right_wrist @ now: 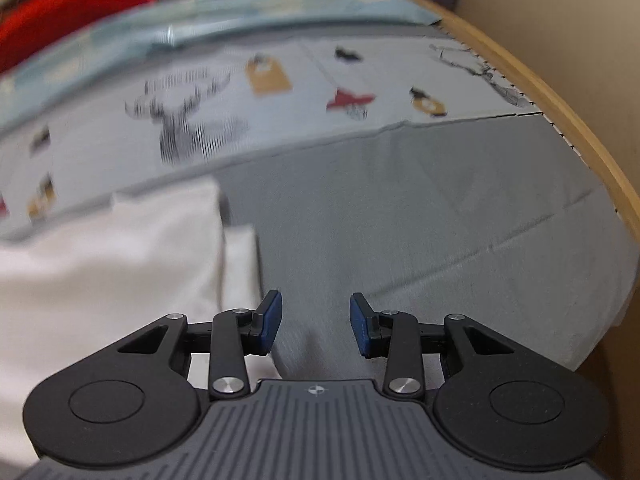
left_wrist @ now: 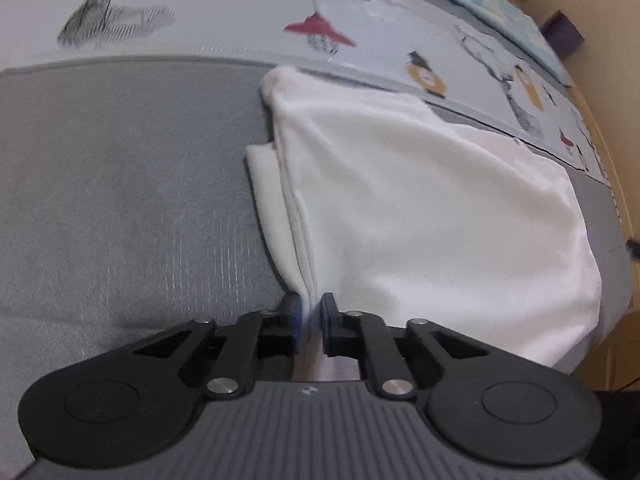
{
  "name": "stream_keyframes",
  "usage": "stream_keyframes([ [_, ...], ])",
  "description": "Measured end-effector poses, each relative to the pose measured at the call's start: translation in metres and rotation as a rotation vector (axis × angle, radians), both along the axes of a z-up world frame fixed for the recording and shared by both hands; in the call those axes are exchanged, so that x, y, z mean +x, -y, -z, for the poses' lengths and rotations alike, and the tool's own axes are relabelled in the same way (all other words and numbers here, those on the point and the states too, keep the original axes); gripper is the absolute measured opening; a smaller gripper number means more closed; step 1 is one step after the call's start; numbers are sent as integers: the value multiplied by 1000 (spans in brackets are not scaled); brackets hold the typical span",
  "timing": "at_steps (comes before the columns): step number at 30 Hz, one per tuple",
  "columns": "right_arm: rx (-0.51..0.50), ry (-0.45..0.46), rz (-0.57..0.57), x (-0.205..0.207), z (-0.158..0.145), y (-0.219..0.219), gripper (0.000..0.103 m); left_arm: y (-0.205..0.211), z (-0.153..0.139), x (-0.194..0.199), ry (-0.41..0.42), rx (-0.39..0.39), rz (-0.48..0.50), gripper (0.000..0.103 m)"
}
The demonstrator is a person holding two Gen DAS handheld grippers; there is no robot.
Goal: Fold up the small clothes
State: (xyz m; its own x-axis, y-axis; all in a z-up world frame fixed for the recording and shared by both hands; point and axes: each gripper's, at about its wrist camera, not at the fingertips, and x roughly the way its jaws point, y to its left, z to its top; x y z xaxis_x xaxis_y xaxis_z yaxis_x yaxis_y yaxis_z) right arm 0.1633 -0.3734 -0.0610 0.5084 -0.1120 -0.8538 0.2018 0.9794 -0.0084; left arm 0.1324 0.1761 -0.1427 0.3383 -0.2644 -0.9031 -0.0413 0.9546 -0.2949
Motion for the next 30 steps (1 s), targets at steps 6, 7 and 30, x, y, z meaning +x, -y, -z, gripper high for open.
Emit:
stream_keyframes([
  [6, -10, 171, -70, -14, -54, -21, 38, -37, -13, -12, 23, -54, -146, 7],
  [7, -20, 197, -96, -20, -57, -27, 38, -45, -13, -15, 8, -50, -178, 6],
  [30, -104, 239, -89, -51, -48, -15, 38, -25, -20, -14, 25, -14, -166, 7],
])
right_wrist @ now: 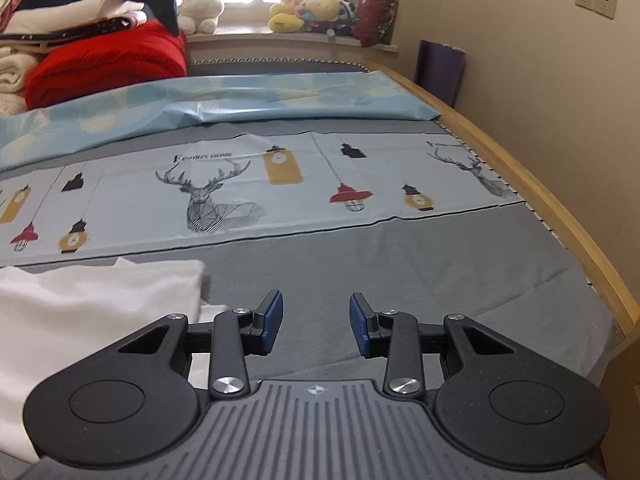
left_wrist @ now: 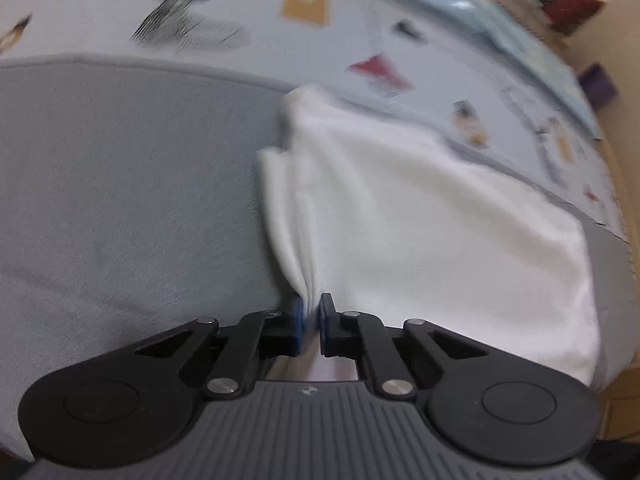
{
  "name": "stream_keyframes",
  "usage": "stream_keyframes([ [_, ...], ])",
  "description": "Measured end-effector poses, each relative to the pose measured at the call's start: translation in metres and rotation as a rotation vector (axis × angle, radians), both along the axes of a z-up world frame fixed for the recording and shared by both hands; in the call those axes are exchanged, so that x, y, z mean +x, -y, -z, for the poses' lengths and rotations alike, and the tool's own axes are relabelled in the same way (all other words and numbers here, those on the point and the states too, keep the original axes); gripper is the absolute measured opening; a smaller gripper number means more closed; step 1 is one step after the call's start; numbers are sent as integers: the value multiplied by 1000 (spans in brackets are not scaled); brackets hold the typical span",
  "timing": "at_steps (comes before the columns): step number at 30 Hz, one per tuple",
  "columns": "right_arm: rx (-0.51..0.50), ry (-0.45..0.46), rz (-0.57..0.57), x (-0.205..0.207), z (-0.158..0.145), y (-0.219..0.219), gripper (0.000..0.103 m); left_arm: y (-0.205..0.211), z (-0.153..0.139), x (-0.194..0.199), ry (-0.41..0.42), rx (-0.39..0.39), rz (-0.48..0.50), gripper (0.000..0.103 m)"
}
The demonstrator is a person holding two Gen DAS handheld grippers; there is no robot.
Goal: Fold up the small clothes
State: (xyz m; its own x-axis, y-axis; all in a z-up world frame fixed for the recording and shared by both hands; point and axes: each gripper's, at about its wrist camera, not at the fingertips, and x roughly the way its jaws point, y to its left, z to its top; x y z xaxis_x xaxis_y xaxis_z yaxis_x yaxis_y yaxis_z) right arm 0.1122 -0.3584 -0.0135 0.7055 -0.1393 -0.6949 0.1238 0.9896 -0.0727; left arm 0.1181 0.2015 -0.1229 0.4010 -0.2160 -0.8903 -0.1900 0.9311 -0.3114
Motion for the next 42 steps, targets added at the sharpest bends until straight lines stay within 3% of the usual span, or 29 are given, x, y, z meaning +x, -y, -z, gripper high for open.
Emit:
stream_keyframes([
  [9, 105, -12, 59, 2, 1, 22, 38, 73, -75, 18, 235, -351, 165, 7],
  [12, 130, -14, 67, 2, 4, 20, 38, 125, -92, 33, 255, -389, 231, 7],
  [19, 152, -25, 55, 0, 8, 14, 38, 258, -94, 56, 256, -417, 322, 8],
  [24, 163, -55, 37, -2, 15, 14, 38, 298, -86, 72, 255, -481, 330, 14],
  [28, 166, -53, 8, -2, 15, 16, 38, 278, -81, 75, 224, -397, 319, 15],
  [33, 263, -86, -46, 4, 20, 15, 39, 248, -62, 67, 88, -216, 370, 15],
  [38, 455, -255, -137, 15, 47, -9, 40, 233, -44, 49, 18, -121, 468, 16],
  [42, 451, -422, -171, 21, 74, -37, 40, 225, -40, 40, 2, -71, 486, 16],
])
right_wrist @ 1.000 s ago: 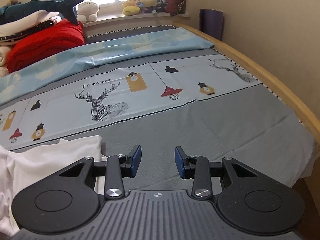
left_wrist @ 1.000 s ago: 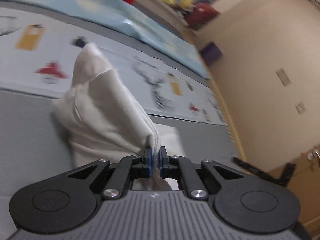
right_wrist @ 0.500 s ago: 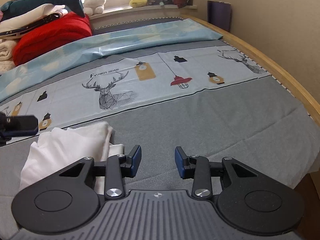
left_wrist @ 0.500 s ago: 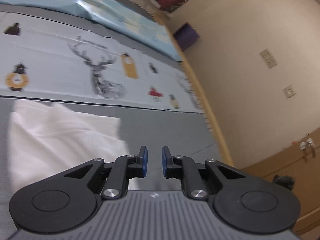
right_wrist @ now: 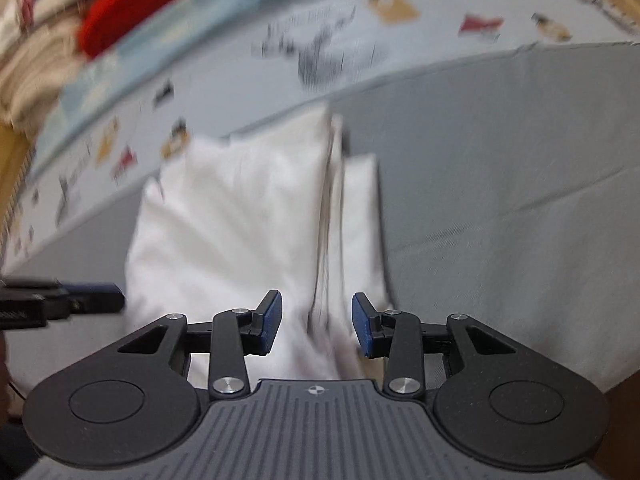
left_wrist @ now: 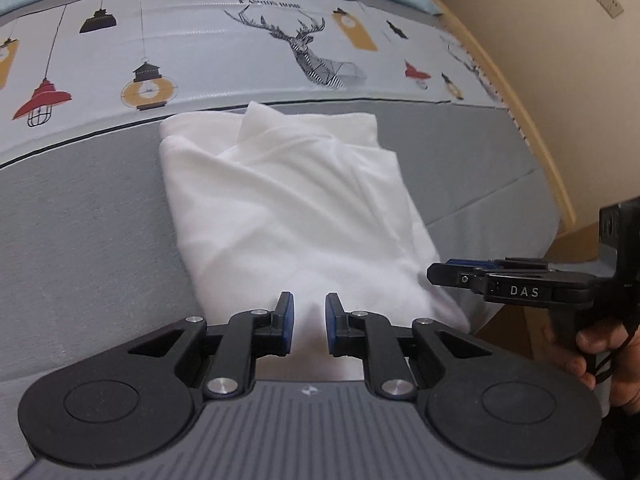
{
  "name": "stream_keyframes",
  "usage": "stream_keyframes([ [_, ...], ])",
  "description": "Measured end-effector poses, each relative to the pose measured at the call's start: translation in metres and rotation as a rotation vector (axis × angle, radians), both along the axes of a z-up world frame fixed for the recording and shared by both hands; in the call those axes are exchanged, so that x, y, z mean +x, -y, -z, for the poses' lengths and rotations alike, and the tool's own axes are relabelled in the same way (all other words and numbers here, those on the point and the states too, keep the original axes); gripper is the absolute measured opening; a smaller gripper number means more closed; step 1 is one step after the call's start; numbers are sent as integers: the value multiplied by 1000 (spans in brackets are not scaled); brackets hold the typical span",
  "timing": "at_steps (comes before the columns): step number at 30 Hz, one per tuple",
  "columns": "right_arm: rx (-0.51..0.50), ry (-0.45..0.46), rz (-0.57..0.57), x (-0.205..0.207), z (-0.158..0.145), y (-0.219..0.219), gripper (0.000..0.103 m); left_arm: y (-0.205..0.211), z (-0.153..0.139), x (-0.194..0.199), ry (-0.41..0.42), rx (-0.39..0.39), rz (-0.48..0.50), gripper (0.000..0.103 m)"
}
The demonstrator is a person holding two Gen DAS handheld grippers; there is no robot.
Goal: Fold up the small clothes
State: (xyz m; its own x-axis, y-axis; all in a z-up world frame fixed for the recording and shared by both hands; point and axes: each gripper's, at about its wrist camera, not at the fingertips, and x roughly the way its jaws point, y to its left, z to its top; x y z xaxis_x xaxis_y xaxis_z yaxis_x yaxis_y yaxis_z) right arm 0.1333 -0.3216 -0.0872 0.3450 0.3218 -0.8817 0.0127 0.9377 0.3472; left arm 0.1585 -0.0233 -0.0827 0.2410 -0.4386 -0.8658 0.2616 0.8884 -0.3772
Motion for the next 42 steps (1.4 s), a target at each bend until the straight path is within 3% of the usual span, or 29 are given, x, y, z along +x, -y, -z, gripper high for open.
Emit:
stream_keyframes([
  [5, -19, -35, -108, -2, 8, -22, 40, 8, 6, -4, -2, 91, 57, 18],
  [7, -61, -58, -182, -8, 9, -29, 31, 13, 6, -5, 9, 123, 80, 18],
  [8, -77, -54, -204, -12, 8, -30, 12, 14, 5, -6, 12, 122, 89, 18],
  [9, -86, -35, -213, -15, 3, -29, 5, 16, 3, -7, 18, 116, 99, 18],
  [13, 6, 75, -157, -23, -27, -2, 4, 23, 0, -11, 39, 93, 153, 18],
  [15, 6, 77, -162, -29, -30, 6, 4, 29, 5, -15, 44, 137, 193, 22],
  [19, -123, -31, -226, -27, -7, -4, 8, 44, 24, -22, 43, 257, 284, 24],
  [20, -141, -35, -238, -26, -4, -5, 16, 46, 26, -23, 46, 269, 300, 25],
  [22, -148, 21, -176, -19, -11, 1, 28, 45, 26, -22, 50, 263, 294, 26],
  [25, -45, 145, -13, -11, -28, 20, 43, 35, 18, -15, 78, 246, 227, 28],
  [28, 17, 174, 132, 1, -25, 29, 45, 27, 10, -11, 119, 256, 147, 29],
  [31, 65, 188, 206, 16, -14, 27, 45, 18, 2, -6, 160, 242, 89, 32],
  [33, 44, 142, 232, 27, -2, 22, 45, 13, -3, -4, 182, 255, 55, 53],
  [36, 10, 116, 254, 46, 9, 10, 45, 11, -11, -2, 240, 298, 50, 64],
  [38, -26, 100, 251, 55, 15, 0, 45, 7, -14, -1, 261, 299, 34, 67],
  [40, -41, 95, 243, 63, 20, -7, 29, 1, -16, 0, 292, 294, 5, 67],
  [41, -50, 106, 244, 65, 20, -10, 2, -1, -16, 0, 310, 297, -7, 67],
  [42, -59, 127, 248, 65, 17, -12, 3, -3, -17, 0, 320, 303, -16, 67],
])
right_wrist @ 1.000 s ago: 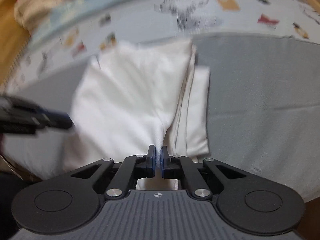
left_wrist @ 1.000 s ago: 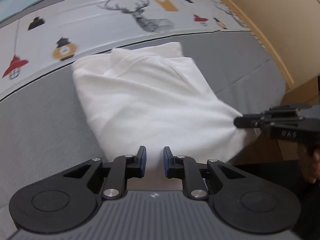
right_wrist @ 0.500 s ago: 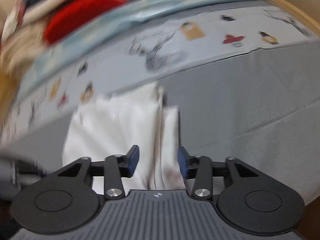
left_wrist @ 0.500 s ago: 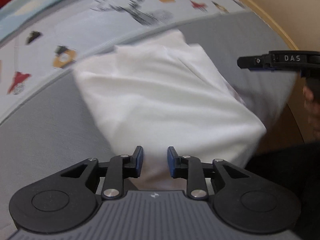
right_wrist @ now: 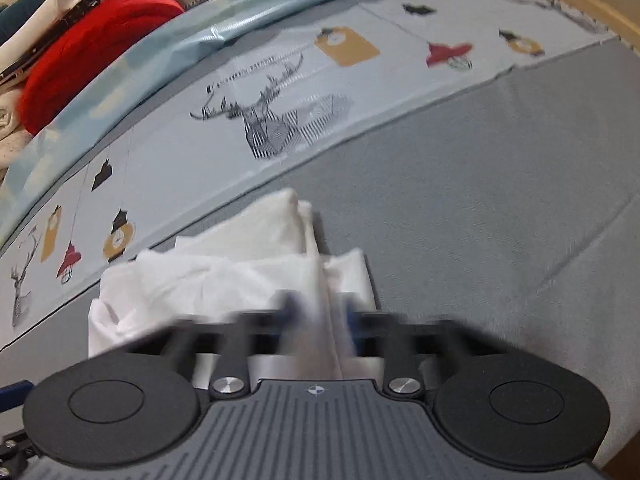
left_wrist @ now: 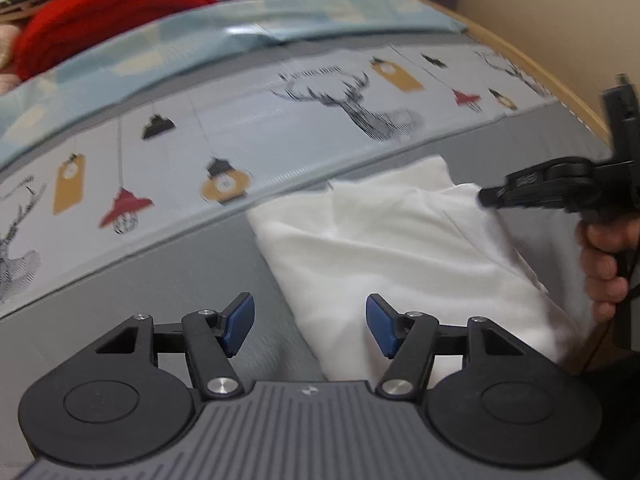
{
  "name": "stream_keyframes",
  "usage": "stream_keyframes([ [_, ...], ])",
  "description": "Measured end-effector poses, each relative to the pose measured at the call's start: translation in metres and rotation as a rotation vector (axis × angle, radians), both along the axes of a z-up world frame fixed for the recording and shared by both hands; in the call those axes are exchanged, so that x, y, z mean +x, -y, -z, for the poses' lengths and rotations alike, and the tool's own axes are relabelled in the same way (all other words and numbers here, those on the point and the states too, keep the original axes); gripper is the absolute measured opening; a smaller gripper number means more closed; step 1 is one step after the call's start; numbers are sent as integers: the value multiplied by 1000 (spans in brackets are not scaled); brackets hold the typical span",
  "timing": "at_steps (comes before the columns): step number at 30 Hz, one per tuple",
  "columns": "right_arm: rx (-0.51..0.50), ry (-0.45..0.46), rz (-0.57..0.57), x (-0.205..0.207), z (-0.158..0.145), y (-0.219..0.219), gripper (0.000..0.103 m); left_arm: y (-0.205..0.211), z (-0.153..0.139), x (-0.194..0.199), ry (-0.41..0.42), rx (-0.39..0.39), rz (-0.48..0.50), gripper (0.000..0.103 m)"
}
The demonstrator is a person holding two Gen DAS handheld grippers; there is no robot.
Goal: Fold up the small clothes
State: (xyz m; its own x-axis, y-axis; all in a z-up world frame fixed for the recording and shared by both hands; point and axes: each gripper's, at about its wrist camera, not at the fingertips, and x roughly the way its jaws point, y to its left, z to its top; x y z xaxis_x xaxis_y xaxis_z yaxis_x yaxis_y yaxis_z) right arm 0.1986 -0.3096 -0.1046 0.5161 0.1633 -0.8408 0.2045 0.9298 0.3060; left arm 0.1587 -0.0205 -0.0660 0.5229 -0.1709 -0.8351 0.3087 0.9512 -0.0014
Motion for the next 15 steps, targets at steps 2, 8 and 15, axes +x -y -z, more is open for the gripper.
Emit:
stream_keyframes([
  [2, -14, 75, 30, -1, -9, -1, 2, -3, 1, 3, 2, 3, -23, 67],
  [8, -95, 186, 151, -7, -24, 14, 3, -2, 4, 7, -52, -44, -37, 68],
  [15, -60, 203, 72, -23, -32, 21, 31, -6, 16, 20, -140, -92, -128, 68],
])
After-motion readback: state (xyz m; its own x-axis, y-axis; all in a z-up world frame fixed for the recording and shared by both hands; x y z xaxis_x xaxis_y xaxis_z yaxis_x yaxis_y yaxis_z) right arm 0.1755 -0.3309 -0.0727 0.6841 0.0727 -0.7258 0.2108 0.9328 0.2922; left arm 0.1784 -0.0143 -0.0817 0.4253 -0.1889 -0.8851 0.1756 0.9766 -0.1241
